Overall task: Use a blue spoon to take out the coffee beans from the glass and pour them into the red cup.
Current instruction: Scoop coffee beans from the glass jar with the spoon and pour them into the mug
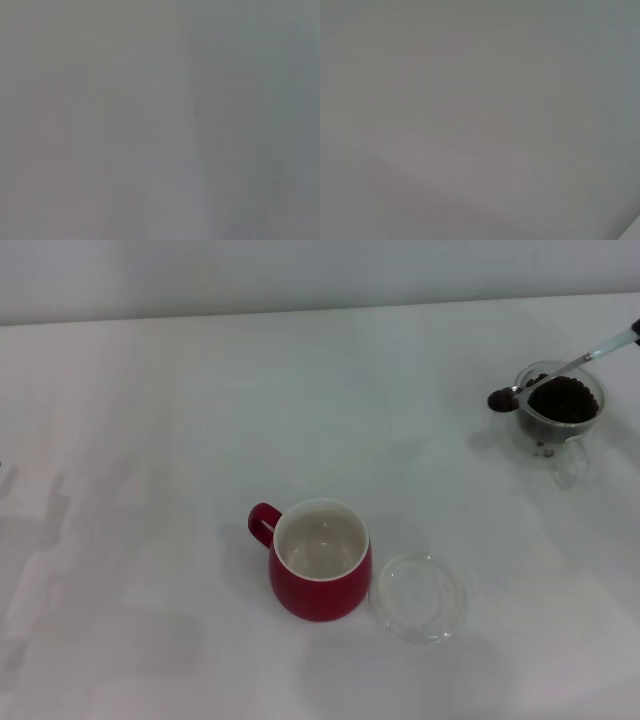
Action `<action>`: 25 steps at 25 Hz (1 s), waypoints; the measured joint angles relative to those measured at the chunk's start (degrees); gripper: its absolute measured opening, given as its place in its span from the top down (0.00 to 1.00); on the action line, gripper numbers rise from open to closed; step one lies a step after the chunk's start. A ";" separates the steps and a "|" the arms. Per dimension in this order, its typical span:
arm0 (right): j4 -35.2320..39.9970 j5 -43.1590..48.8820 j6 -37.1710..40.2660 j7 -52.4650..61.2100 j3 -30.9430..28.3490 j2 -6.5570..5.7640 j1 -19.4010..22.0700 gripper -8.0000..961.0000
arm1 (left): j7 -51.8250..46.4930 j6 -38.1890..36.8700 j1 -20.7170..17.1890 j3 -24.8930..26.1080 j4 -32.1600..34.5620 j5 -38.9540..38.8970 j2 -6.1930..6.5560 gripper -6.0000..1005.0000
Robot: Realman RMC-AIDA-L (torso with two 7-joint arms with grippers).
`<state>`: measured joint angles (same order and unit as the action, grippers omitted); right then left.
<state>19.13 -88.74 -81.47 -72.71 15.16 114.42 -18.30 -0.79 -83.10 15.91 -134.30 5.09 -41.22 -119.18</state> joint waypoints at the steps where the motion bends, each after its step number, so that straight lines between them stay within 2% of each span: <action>1: -0.09 0.02 -0.83 -0.01 0.58 0.03 -0.03 0.84 | 0.00 -0.02 -0.02 -0.03 0.00 0.00 0.00 0.42; 25: -5.50 -0.41 -4.89 -2.86 10.14 0.82 -2.18 0.84 | -0.07 0.23 -0.27 -0.60 0.10 0.51 -0.18 0.42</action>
<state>13.64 -89.15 -86.35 -75.58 25.30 115.24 -20.47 -0.87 -82.87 15.64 -134.89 5.19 -40.71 -119.36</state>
